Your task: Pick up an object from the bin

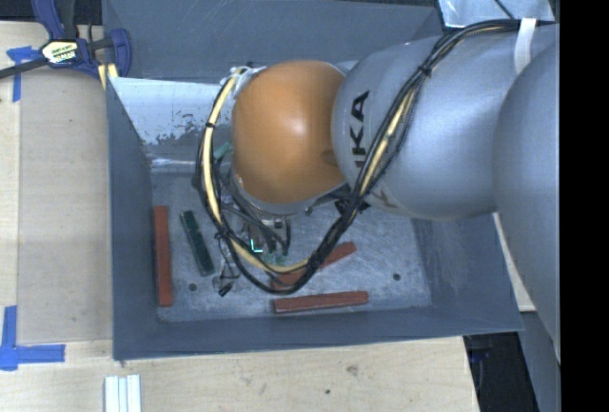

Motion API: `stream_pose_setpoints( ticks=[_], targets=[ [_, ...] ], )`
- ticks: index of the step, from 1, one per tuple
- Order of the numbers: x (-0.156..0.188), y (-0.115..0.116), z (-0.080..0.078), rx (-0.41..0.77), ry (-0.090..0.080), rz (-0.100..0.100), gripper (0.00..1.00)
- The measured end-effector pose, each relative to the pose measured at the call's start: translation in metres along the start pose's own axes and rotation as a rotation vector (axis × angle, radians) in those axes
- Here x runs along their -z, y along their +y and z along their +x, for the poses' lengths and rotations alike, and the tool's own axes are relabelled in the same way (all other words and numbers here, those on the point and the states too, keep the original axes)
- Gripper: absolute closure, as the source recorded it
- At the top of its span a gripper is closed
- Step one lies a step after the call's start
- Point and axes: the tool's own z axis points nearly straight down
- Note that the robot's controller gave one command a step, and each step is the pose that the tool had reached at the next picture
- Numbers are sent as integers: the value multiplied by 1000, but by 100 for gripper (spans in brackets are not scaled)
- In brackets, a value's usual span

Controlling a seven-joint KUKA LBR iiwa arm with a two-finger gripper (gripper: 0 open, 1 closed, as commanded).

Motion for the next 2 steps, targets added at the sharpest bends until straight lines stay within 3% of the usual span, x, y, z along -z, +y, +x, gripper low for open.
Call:
stream_pose_setpoints(
  ticks=[1,2],
  targets=[
    [-40,-100,-31,10,-4,4,0],
    [-117,-170,14,50,-13,0,0]
  ],
)
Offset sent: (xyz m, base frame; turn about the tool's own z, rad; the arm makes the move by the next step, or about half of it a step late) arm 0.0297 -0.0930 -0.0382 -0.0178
